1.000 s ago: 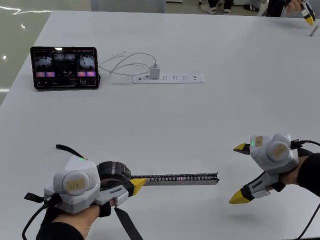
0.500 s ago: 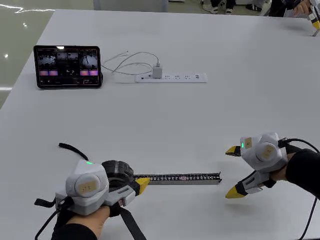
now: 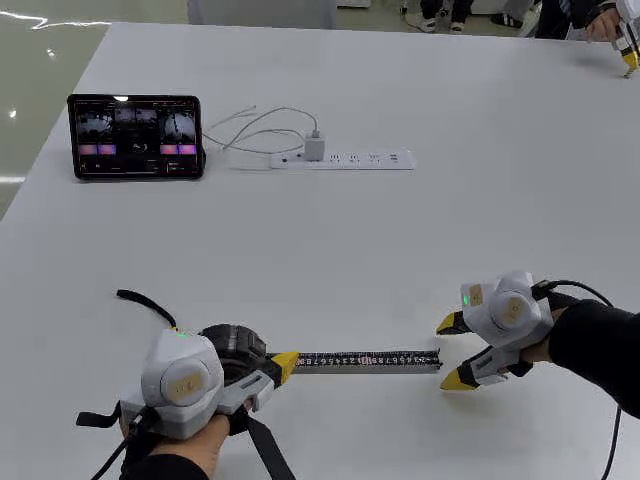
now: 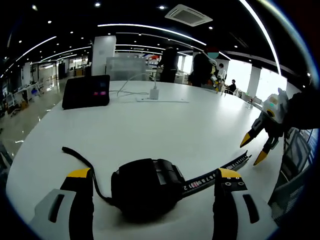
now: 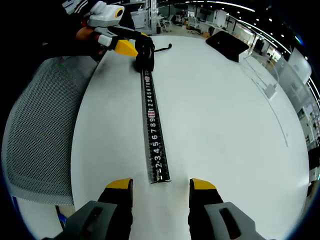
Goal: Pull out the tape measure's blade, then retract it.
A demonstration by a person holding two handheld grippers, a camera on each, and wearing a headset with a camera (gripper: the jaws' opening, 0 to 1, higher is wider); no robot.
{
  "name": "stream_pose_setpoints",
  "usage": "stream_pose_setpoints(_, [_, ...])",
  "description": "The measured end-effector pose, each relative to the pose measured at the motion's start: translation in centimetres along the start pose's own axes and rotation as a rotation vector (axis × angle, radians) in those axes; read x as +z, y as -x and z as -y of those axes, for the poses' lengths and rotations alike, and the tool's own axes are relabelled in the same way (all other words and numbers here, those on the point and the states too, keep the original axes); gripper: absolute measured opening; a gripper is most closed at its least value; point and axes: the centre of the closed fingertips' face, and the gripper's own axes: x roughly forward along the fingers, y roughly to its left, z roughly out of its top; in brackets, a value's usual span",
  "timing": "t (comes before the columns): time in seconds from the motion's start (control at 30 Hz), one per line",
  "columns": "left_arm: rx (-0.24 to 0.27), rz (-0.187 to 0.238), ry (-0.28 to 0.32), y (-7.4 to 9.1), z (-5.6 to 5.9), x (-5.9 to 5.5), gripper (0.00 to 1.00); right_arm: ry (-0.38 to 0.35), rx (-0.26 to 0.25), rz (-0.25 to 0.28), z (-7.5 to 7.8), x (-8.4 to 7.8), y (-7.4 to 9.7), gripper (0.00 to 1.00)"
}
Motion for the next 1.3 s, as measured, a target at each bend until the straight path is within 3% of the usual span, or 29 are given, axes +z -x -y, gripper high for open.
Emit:
stream_pose_setpoints(0.27, [0.002, 0.018, -0.003, -0.1, -0.1, 0.2, 0.99, 0.023, 0.028, -0.004, -0.2, 0.1, -0.5, 0.23])
stream_pose_setpoints(0.63, [0.009, 0.033, -0.004, -0.2, -0.3, 0.5, 0.99, 0.055, 0.035, -0.012, 0.0, 0.2, -1.0, 0.12])
stream_pose_setpoints(0.9, [0.031, 0.020, 0.018, -0.5, -0.9, -0.2, 0.96, 0.078, 0.025, -0.046, -0.1, 0.2, -1.0, 0.11])
stream_pose_setpoints(1.17, [0.049, -0.010, 0.044, -0.8, -1.1, -1.2, 0.80, 0.061, 0.026, -0.070, -0.2, 0.1, -1.0, 0.10])
stream_pose_setpoints(1.3, [0.030, -0.026, 0.083, -1.3, -0.7, -1.6, 0.75, 0.056, 0.024, -0.075, -0.1, 0.1, -1.1, 0.10])
